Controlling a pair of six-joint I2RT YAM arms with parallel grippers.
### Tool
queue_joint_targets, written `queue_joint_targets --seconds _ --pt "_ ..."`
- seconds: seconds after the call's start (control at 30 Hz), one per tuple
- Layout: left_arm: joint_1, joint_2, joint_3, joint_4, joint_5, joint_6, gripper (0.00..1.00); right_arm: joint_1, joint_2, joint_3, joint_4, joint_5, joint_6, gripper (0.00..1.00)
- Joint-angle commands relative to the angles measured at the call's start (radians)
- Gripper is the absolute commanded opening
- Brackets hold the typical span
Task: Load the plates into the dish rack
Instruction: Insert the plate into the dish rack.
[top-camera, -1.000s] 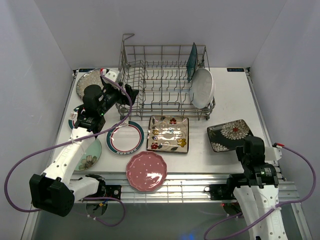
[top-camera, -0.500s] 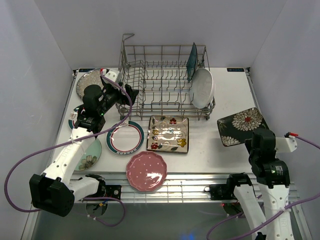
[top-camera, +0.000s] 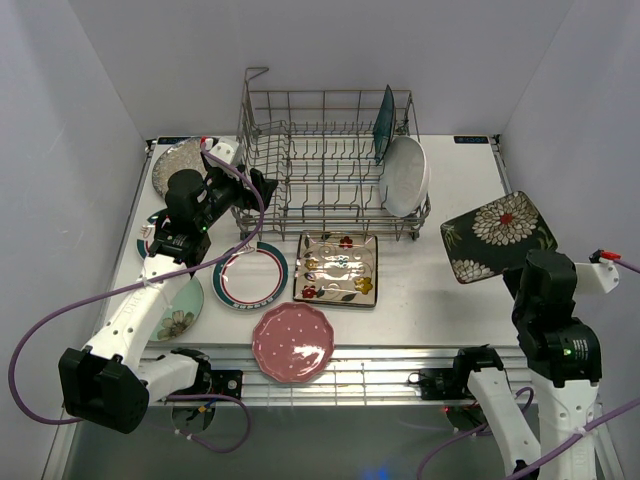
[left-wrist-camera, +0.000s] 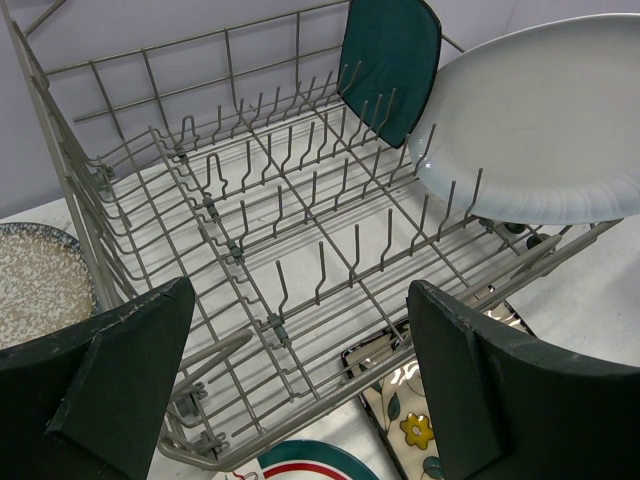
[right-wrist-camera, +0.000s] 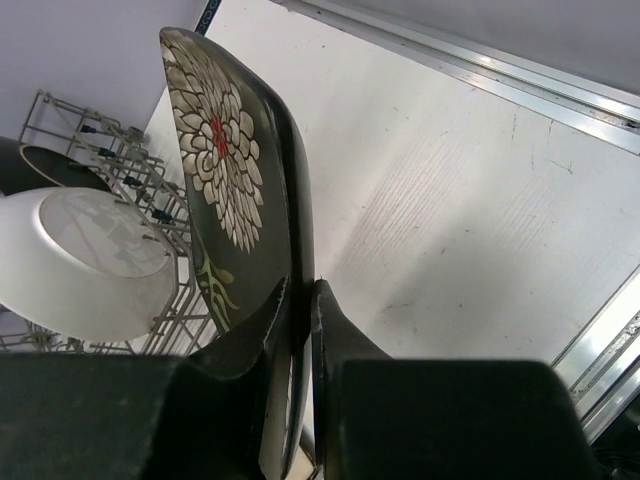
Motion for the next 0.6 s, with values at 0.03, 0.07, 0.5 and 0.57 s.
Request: queue_joint_targets --seconds 0.03,0.07,0.5,0.57 --pt "-0.005 -0.038 -0.008 -0.005 0.014 0.005 0.98 0.003 -0.001 0.142 0.19 0.001 0.01 0.08" --pt "-0.003 -0.038 -0.008 -0.005 0.014 0.005 0.98 0.002 0.002 0.155 0.19 -0.003 0.007 0.08" --pt "-0.003 -0.036 -0.006 -0.005 0.014 0.007 0.98 0.003 0.11 0.319 0.274 -0.212 -0.058 0.08" --pt "-0.003 -0.035 -0.005 -0.005 0.012 0.007 0.98 0.003 0.127 0.328 0.296 -0.241 -0.066 0.08"
